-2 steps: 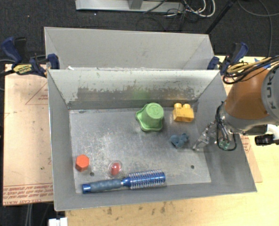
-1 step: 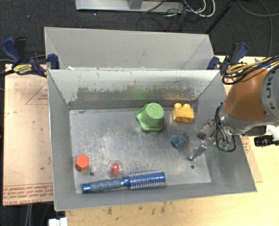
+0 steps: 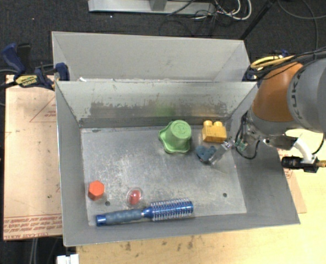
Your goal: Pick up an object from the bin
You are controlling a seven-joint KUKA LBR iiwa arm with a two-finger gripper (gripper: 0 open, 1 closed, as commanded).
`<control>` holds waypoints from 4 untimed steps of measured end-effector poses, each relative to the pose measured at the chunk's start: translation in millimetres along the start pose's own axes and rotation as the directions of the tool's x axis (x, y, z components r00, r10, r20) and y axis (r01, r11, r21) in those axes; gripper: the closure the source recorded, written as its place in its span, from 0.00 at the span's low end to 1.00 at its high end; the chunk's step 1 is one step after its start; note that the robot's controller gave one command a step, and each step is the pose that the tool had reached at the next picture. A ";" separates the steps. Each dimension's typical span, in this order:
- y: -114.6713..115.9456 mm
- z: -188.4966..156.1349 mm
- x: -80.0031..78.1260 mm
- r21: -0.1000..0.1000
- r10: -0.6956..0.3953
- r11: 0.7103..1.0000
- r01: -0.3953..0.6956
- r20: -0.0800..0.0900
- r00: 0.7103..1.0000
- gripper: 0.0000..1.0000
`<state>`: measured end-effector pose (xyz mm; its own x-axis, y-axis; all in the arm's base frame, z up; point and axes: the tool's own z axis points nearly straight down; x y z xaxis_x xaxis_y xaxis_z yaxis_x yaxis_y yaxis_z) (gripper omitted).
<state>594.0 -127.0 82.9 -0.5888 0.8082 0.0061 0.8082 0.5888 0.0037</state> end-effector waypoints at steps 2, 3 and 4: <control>-40.6 3.9 31.2 -0.023 0.475 0.880 -0.475 -0.009 0.880 0.00; 7.9 5.9 2.1 0.000 0.565 0.825 -0.565 -0.016 0.825 0.00; 40.8 -1.7 -24.9 0.008 0.658 0.753 -0.658 -0.024 0.753 0.00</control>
Offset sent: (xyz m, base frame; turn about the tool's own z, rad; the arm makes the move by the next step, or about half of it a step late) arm -0.0435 0.0173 -0.0121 0.3715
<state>641.7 -123.2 84.6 0.0888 0.9956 0.0305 0.9960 -0.0886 -0.0093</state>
